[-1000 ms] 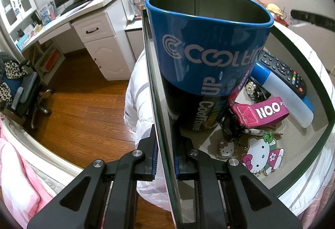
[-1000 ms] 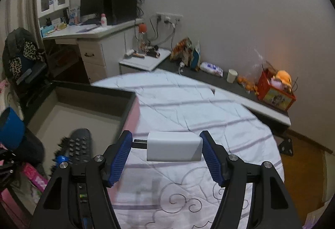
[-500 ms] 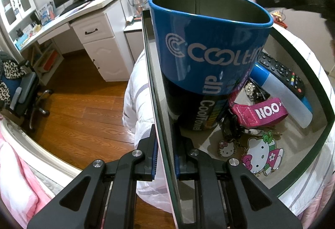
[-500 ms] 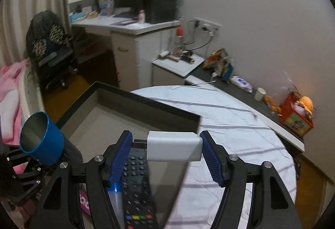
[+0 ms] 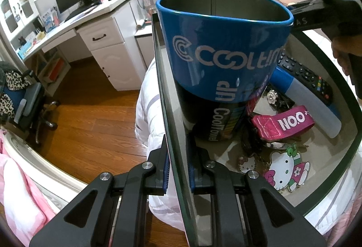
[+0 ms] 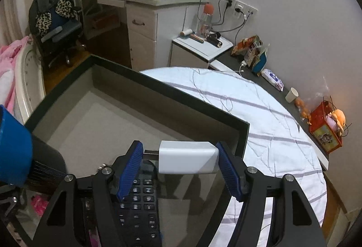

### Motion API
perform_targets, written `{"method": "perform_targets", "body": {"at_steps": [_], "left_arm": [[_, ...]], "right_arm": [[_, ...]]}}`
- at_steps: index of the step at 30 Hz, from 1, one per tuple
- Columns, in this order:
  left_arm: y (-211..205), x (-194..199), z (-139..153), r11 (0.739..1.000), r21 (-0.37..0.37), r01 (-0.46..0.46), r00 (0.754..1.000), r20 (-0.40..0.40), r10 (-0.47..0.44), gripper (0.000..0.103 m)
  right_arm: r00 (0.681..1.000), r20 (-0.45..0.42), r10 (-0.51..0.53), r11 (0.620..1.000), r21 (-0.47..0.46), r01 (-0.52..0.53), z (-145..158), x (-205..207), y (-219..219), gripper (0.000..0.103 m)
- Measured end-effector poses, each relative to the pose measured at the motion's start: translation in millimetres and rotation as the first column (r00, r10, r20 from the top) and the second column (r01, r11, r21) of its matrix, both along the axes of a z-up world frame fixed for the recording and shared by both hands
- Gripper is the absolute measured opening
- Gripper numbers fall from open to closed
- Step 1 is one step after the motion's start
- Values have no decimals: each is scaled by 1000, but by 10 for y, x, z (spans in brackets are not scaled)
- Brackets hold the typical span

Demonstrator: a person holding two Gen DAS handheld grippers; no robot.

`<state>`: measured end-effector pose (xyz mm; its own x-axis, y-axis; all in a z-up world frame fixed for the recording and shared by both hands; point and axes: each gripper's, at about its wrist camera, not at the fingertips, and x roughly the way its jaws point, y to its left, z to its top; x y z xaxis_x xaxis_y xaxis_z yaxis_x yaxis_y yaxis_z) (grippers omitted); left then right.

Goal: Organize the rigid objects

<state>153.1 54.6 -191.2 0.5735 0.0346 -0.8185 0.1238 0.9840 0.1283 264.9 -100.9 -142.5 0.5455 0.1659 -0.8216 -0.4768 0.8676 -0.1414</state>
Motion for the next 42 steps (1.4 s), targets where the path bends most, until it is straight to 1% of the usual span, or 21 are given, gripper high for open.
{"method": "perform_targets", "body": {"at_steps": [3,8,10,12,13,15,16,17,20,22,23,24,26,27,29,30,31,36,39,42], "left_arm": [[-18,5,6,1000,7,0,1000,4,-1,11],[-27,-13,21,1000,7,-2,1000,4,2,11],[-25,-9,31,1000,9,0,1000,4,0,11],[-42,-6,22,1000,10,1,1000,2,-1,11],[-42,-7,25,1000,8,1,1000,3,-1,11],[-33,-17,29,1000,4,2,1000,3,-2,11],[-37,-17,29,1000,2,2,1000,3,-2,11],[-35,-15,33,1000,3,2,1000,3,-2,11],[-25,-14,37,1000,1,1,1000,3,-1,11],[-16,-12,42,1000,-1,1,1000,4,-1,11],[-18,-13,43,1000,-2,0,1000,4,0,11],[-7,-13,44,1000,-4,-1,1000,4,1,11],[3,-13,47,1000,-8,-3,1000,3,3,11],[8,-11,49,1000,-9,-4,1000,2,4,11],[18,-3,54,1000,-8,-4,1000,1,4,11],[21,-1,55,1000,-10,-6,1000,0,6,11],[13,-5,52,1000,-10,-5,1000,0,5,11],[-15,30,63,1000,-6,-6,1000,-8,6,12],[-93,72,60,1000,-7,11,1000,-13,-11,12],[-218,140,60,999,-4,36,999,-20,-36,12]], "right_arm": [[1000,-5,-9,1000,-5,9,-39,6,-51,68],[1000,-9,-19,999,-26,18,-19,-23,-61,68],[1000,-10,-23,1000,-15,23,6,-41,-51,70],[999,23,-42,999,12,41,119,-157,-97,74],[997,47,-57,998,25,56,189,-214,-132,79],[994,86,-74,996,46,70,312,-329,-208,79],[990,99,-99,994,54,94,367,-390,-266,79],[984,104,-146,989,54,141,410,-457,-351,79],[979,79,-188,982,26,187,364,-533,-468,79],[982,51,-184,983,15,184,278,-542,-487,79],[983,23,-184,983,10,184,223,-535,-492,78],[983,9,-183,983,6,183,191,-522,-493,74],[985,-19,-174,985,2,174,106,-523,-478,45],[985,-27,-171,985,-6,171,72,-526,-464,40],[985,-45,-164,986,-24,163,11,-527,-455,20],[986,-50,-157,988,-17,156,0,-530,-457,19],[987,-57,-152,988,-12,152,-3,-542,-484,14],[986,-57,-155,988,21,156,2,-564,-547,13],[982,-53,-183,983,6,183,7,-584,-589,13],[974,-51,-220,975,16,221,12,-598,-699,12]]}}
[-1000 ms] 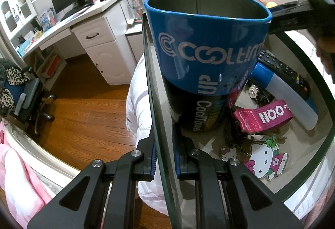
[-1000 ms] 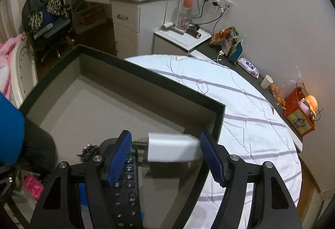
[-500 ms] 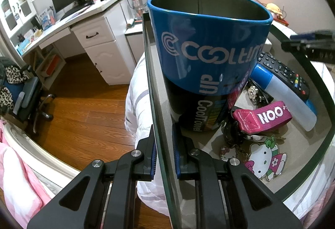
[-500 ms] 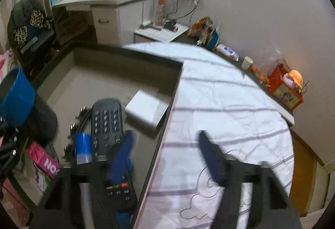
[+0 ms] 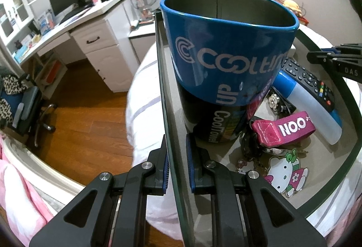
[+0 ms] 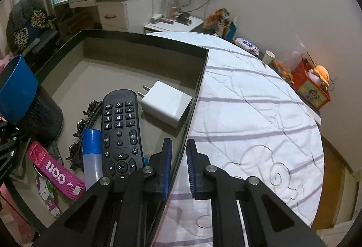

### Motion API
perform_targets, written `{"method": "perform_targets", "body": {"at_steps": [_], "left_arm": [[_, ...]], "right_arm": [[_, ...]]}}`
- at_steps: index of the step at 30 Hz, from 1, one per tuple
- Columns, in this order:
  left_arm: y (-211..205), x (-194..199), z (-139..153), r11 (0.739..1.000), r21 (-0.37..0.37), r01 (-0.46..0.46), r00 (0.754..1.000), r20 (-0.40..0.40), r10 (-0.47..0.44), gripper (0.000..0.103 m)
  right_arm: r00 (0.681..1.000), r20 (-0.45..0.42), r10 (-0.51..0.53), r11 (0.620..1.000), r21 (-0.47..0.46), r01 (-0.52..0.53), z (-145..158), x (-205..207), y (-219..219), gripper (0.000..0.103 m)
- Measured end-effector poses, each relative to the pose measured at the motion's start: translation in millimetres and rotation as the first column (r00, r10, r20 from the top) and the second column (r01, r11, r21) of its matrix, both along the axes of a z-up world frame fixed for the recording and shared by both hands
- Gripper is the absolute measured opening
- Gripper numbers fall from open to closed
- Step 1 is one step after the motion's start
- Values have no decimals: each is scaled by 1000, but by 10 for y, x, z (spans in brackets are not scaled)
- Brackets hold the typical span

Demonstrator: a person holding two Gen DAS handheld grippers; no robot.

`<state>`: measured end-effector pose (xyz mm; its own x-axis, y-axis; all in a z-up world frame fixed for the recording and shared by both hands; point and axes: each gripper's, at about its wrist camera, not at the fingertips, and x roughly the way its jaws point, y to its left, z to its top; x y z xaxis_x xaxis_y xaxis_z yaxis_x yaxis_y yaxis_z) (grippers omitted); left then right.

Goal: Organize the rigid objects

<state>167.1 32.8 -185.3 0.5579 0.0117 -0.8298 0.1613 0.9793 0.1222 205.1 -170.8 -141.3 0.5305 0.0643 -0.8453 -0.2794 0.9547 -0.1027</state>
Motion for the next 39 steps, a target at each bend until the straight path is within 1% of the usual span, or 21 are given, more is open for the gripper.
{"method": "perform_targets", "body": {"at_steps": [8,13,17,20,23,25,27,28,30,31,32,33,34,35,36,37,38,39], "left_arm": [[-375,204,7,998,13,67,998,-12,-67,12],[-558,293,13,996,18,85,996,-23,-85,12],[-657,306,7,995,21,102,995,-20,-101,12],[-631,317,6,995,4,95,995,-19,-95,12],[-565,315,7,996,-33,83,996,-20,-83,16],[-519,303,9,997,-40,70,997,-24,-71,25],[-477,282,7,998,-35,57,998,-19,-58,55],[-438,245,9,998,-35,46,999,-12,-46,58],[-353,174,47,997,-76,22,1000,-5,-22,59],[-314,138,73,996,-90,15,1000,-2,-15,61],[-290,108,97,996,-90,11,1000,3,-11,65],[-265,56,132,997,-83,4,1000,15,-3,69],[-249,8,163,996,-85,-3,1000,29,5,70],[-224,-59,200,996,-94,-5,999,38,9,73],[-201,-128,242,994,-105,-4,999,45,9,76],[-183,-192,290,993,-115,-3,998,58,10,78],[-164,-251,326,993,-121,-1,997,71,10,81],[-157,-311,367,993,-120,3,996,84,7,83]], "right_arm": [[995,0,-95,995,17,95,10,37,-414,12],[992,-1,-130,991,30,130,8,55,-573,12],[988,-4,-156,987,42,156,6,70,-691,12],[987,2,-161,986,50,161,2,44,-691,12],[984,25,-177,983,53,176,7,4,-677,12],[981,36,-191,979,72,188,14,-51,-688,13],[980,45,-195,977,100,189,38,-110,-719,19],[981,50,-190,977,113,183,55,-147,-712,25],[980,72,-183,977,128,173,108,-254,-673,35],[979,87,-186,977,126,175,140,-299,-653,42],[978,105,-182,978,127,168,192,-382,-608,45],[978,117,-173,979,133,158,236,-441,-570,45],[977,133,-168,979,138,150,286,-499,-529,48],[975,147,-165,980,138,145,334,-570,-484,59],[974,159,-159,981,135,138,376,-634,-442,66],[973,171,-154,982,133,132,407,-673,-407,78],[969,196,-150,983,134,125,462,-765,-363,80],[967,210,-146,983,138,119,500,-823,-337,80]]}}
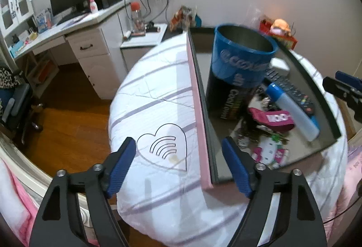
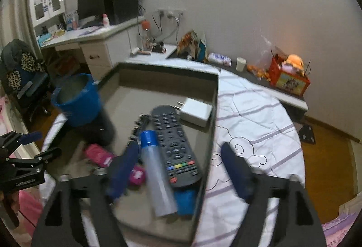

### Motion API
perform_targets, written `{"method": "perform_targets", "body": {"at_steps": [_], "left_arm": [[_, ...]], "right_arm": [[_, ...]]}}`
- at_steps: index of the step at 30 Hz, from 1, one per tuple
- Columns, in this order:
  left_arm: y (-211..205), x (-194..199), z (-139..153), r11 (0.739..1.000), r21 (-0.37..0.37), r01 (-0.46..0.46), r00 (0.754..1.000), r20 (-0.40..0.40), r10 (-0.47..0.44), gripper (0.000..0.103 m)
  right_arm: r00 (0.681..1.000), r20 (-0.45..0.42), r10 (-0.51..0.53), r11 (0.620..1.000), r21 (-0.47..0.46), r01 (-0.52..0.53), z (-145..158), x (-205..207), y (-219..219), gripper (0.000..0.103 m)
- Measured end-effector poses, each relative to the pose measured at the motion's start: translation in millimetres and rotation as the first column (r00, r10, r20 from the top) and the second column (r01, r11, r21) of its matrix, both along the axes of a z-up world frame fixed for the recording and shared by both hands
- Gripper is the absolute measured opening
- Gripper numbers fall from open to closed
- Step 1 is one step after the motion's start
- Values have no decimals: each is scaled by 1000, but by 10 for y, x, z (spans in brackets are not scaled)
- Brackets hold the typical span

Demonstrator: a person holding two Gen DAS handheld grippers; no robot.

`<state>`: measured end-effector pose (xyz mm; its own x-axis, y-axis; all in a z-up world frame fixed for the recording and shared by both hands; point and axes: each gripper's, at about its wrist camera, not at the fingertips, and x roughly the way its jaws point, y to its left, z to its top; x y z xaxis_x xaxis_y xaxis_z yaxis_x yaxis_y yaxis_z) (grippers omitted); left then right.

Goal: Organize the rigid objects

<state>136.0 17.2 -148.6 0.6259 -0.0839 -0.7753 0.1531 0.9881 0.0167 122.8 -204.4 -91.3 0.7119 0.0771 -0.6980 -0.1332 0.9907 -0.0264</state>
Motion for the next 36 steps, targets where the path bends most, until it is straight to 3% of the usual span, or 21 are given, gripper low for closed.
{"method": "perform_targets", "body": {"at_steps": [3,6,7,14,22,36], "left_arm": [[19,-202,144,1000,10,-10,999,48,10,89],[39,-394,288,1000,3,-18,995,98,18,97],[48,-451,334,1000,2,-18,993,115,17,97],[62,-807,601,999,-34,-8,980,196,14,101],[-25,-1123,781,999,-9,30,964,265,-27,102],[51,-1648,1197,999,-17,42,912,409,-31,102]], "right_arm": [[999,43,-6,1000,3,6,119,-194,70,81],[996,79,-30,999,-19,31,194,-354,139,93],[994,97,-46,999,-25,48,217,-432,147,103],[987,146,-74,997,22,71,297,-804,130,103],[974,207,-91,996,44,83,448,-1169,168,103],[933,353,-68,998,33,60,849,-1688,351,103]]}}
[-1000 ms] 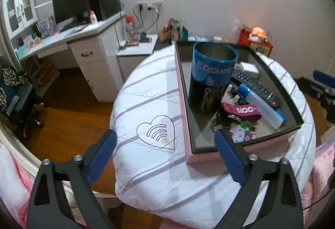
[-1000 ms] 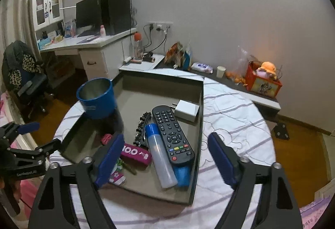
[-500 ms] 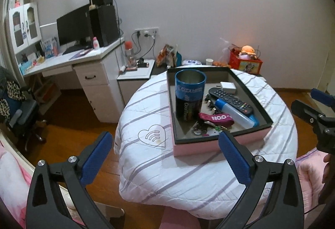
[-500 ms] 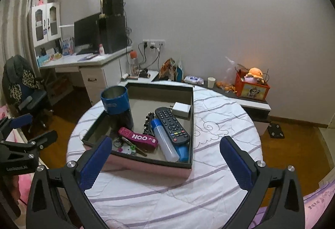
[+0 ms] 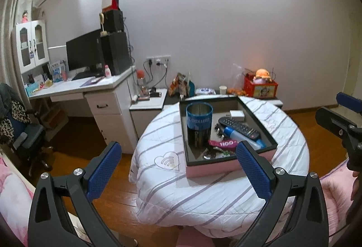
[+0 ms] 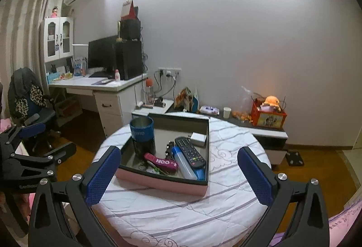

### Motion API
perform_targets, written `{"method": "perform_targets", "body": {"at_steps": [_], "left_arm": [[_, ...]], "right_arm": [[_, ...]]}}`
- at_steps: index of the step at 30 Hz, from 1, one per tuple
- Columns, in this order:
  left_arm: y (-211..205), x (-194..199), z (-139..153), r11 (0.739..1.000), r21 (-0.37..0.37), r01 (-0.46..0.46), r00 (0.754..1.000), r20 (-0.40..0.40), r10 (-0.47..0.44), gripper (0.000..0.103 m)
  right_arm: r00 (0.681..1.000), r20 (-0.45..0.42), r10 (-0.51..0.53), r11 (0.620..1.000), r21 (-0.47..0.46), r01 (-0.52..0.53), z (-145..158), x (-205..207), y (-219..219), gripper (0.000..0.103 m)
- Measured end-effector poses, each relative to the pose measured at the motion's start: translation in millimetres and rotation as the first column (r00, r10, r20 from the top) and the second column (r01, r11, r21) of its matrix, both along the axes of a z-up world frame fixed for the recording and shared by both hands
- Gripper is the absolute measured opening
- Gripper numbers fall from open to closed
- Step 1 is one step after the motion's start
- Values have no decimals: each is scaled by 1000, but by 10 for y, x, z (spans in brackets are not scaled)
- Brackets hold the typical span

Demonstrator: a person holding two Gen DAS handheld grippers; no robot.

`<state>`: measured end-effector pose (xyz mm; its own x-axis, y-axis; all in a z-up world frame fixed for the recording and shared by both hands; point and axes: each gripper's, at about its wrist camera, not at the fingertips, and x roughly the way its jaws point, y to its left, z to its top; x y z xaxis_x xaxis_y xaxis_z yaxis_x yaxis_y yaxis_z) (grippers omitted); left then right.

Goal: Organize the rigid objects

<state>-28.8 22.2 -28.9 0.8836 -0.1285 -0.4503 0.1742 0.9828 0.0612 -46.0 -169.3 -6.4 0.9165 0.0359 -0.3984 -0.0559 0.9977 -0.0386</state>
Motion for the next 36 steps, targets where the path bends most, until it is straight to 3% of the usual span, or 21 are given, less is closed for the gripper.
{"method": "perform_targets", "body": {"at_steps": [13,36], "left_arm": [[59,-226,415,998,-45,-32,995,91,36,102],[21,-227,490,996,-4,-87,987,132,87,103]], "right_arm": [[997,75,-4,1000,-17,6,273,-149,7,103],[989,148,20,1000,-2,-20,416,-199,-42,103]]}}
